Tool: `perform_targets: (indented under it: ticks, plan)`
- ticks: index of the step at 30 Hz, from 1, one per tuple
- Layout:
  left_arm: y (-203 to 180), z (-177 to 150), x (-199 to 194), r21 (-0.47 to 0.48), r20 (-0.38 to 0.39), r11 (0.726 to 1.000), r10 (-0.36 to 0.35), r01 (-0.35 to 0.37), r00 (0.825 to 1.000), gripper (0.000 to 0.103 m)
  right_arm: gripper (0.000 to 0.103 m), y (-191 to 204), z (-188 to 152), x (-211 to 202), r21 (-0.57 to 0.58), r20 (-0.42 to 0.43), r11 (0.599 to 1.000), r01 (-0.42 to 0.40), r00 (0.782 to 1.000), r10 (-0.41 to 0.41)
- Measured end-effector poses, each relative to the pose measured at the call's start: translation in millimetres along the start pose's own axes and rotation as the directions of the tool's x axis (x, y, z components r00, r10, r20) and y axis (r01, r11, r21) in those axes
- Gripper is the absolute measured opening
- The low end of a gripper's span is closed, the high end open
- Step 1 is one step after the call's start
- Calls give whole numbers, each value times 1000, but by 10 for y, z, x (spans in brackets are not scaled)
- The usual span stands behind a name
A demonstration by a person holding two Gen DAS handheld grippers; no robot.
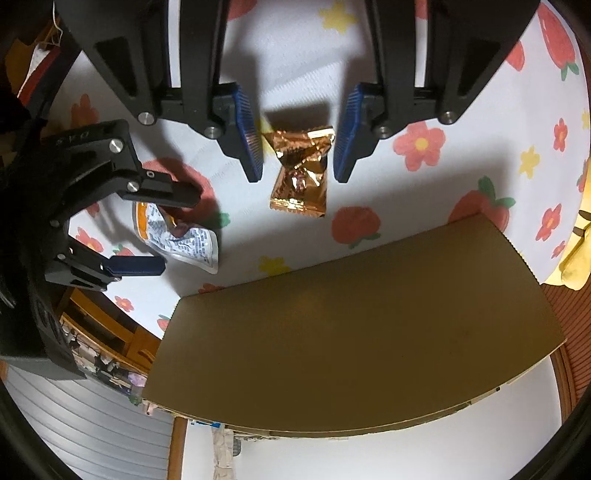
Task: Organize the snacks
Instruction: 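Grasp the gold-foil snack with the left tool while the right tool grasps the silver pouch, then lift and carry both held packets over the cardboard box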
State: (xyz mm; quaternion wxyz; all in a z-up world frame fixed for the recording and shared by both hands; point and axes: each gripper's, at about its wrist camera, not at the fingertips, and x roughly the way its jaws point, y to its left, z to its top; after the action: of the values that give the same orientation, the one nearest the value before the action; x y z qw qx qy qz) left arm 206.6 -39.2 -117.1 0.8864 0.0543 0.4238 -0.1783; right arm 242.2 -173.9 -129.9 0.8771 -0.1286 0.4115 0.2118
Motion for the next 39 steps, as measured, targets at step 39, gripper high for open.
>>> perform_targets:
  ticks: [39]
  plan:
    - [89, -62, -454, -21, 104, 999, -25, 27, 994, 21, 56, 56, 41, -127, 1, 3, 999, -54, 999, 54]
